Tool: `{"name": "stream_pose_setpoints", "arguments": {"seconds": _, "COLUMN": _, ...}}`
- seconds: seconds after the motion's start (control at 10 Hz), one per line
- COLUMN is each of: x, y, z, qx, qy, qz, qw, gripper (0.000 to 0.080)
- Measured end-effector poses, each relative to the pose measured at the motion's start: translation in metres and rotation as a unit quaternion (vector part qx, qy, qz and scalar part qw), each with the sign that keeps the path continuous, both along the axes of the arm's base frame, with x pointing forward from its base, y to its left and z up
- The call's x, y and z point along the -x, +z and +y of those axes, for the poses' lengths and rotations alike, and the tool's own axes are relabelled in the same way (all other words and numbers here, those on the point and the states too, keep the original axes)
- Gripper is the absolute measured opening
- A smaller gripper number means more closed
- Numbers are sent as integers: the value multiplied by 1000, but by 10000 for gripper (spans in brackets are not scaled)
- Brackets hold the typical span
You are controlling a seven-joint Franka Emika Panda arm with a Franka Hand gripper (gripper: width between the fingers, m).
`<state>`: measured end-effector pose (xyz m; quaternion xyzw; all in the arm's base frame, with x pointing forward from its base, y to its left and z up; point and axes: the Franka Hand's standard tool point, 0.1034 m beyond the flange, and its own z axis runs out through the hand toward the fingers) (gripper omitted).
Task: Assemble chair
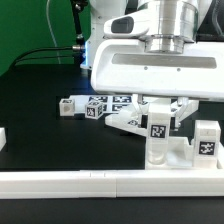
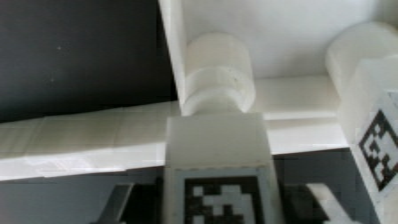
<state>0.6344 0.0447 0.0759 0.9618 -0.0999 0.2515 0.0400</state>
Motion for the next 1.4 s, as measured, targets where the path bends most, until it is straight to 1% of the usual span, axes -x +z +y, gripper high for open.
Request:
{"name": "stream_pose_setpoints", "arguments": {"seconds": 0.2, "x": -1, "y": -8, "z": -1, "qx": 4, "qy": 1, "qz": 3, "qw": 1000, "gripper": 281}}
{"name": "stream_pose_setpoints", "arguments": {"seconds": 0.6, "x": -3, "y": -9, "z": 1, "qx": 10, "qy": 9, "qz": -17, "qw": 1000, "gripper": 281}}
{"name": "stream_pose_setpoints", "arguments": {"seconds": 0.7, "x": -3, "y": -9, "z": 1, "qx": 11, "qy": 11, "qz": -17, "qw": 1000, "gripper": 342}}
{"name": "stream_pose_setpoints", "arguments": {"seconds": 0.8, "x": -3, "y": -9, "z": 1, "qx": 12, "qy": 12, "qz": -16, "qw": 1000, "gripper": 483}}
{"name": "stream_pose_setpoints", "arguments": {"seconds": 0.9, "x": -3, "y": -9, "z": 1, "qx": 12, "qy": 13, "qz": -16, "qw": 1000, "gripper": 483}}
{"name": "stream_pose_setpoints", "arguments": {"seconds": 1.0, "x": -3, "y": -8, "z": -1, "qx": 14, "qy": 16, "qz": -12, "qw": 1000, "gripper": 612}}
{"name": "stream_pose_setpoints", "arguments": {"seconds": 1.1, "x": -5, "y": 1, "z": -7, "qx": 13, "qy": 20, "qz": 20, "qw": 1000, "gripper": 612}}
{"name": "stream_pose_setpoints", "arguments": {"seconds": 1.2, "x": -7, "y": 12, "z": -16, "qx": 5, "qy": 17, "qz": 39, "qw": 999, "gripper": 642}}
{"name": "stream_pose_setpoints", "arguments": {"seconds": 1.4, "x": -11, "y": 20, "z": -31, "qx": -20, "qy": -2, "qz": 130, "qw": 991, "gripper": 647}}
